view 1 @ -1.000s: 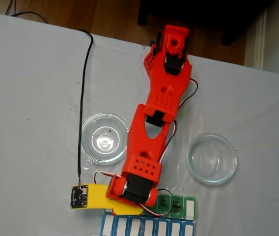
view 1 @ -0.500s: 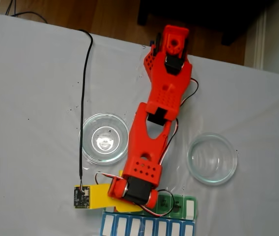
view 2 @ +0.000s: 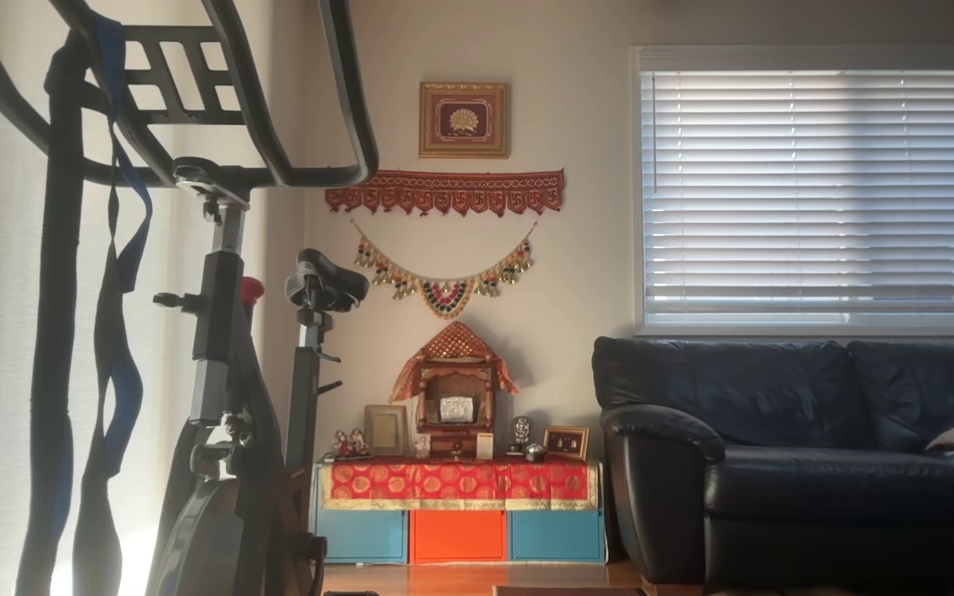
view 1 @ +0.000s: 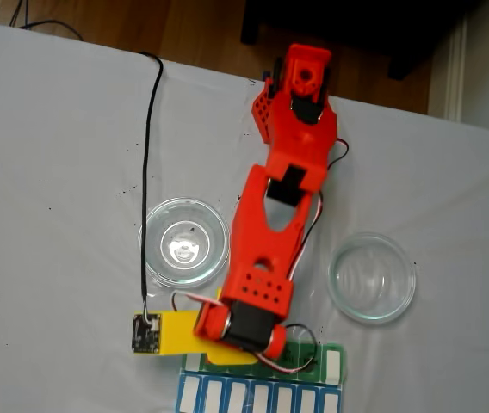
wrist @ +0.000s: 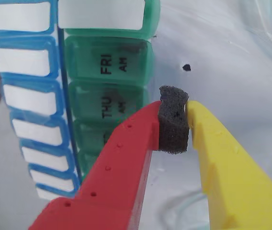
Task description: Sort medicines into box.
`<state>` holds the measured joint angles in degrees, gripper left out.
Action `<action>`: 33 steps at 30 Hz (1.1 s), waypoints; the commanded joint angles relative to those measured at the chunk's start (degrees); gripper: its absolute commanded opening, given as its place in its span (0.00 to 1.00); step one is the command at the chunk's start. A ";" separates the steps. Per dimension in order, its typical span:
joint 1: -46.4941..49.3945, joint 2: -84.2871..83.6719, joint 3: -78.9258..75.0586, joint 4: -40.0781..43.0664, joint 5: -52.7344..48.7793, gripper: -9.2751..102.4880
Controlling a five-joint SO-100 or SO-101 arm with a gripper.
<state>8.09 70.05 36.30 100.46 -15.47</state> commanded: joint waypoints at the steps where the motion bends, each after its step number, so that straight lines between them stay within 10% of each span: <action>1: -3.52 25.66 12.57 -7.38 1.49 0.09; 21: -8.26 74.00 93.78 -39.73 -23.12 0.10; 33: -5.71 108.81 117.25 -11.25 -32.87 0.10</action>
<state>0.97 165.32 149.15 81.91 -44.38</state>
